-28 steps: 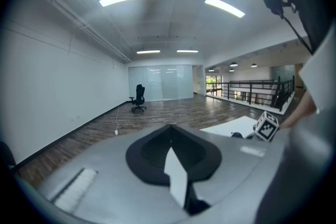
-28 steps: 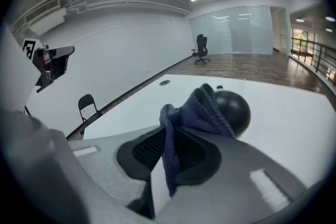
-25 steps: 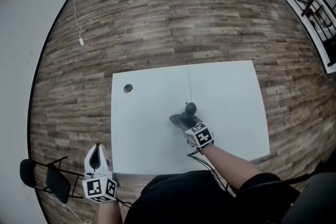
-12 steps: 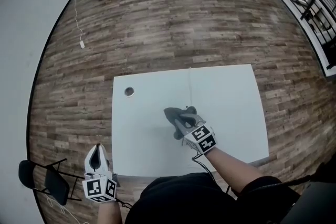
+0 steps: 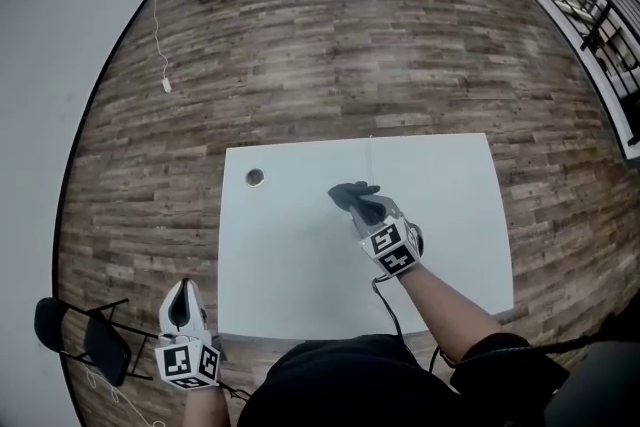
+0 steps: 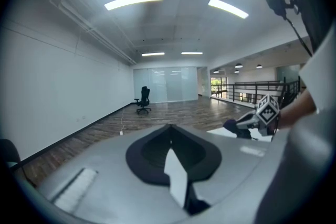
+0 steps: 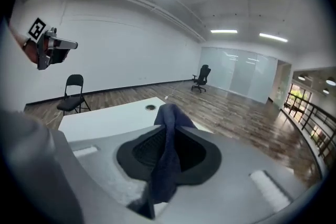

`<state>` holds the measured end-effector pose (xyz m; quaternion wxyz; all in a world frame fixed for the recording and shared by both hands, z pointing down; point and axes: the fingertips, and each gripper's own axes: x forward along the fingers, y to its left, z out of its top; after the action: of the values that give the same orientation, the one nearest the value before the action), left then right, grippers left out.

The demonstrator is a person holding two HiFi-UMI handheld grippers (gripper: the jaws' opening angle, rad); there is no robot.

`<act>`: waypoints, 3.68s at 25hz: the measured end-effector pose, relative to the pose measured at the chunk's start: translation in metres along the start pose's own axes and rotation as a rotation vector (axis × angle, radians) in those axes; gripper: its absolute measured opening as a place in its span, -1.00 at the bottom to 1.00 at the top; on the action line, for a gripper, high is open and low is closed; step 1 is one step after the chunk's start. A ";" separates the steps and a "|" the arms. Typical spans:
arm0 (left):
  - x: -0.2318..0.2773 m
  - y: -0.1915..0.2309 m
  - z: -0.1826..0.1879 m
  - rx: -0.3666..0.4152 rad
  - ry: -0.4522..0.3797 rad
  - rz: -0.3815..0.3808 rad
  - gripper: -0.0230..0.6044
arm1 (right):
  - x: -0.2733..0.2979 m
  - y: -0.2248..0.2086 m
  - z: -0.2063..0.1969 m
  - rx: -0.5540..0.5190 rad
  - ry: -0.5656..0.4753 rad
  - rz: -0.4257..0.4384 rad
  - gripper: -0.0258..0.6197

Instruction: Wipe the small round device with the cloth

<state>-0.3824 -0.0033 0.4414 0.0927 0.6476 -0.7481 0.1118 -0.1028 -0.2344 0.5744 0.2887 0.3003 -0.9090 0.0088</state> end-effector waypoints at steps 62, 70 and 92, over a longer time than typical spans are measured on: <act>0.000 -0.008 -0.002 0.006 -0.010 -0.050 -0.90 | -0.027 -0.015 -0.048 -0.054 0.102 -0.136 -0.76; -0.008 -0.007 -0.012 -0.012 -0.002 -0.039 -0.90 | -0.017 -0.003 -0.053 -0.082 0.142 -0.103 -0.76; 0.051 -0.023 -0.043 -0.082 0.018 -0.254 -0.90 | -0.017 0.037 -0.063 -0.168 0.273 -0.077 -0.76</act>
<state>-0.3675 -0.0423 0.4985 0.1390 0.7316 -0.6633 0.0741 -0.0795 -0.1828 0.6233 0.4337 0.3057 -0.8468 -0.0374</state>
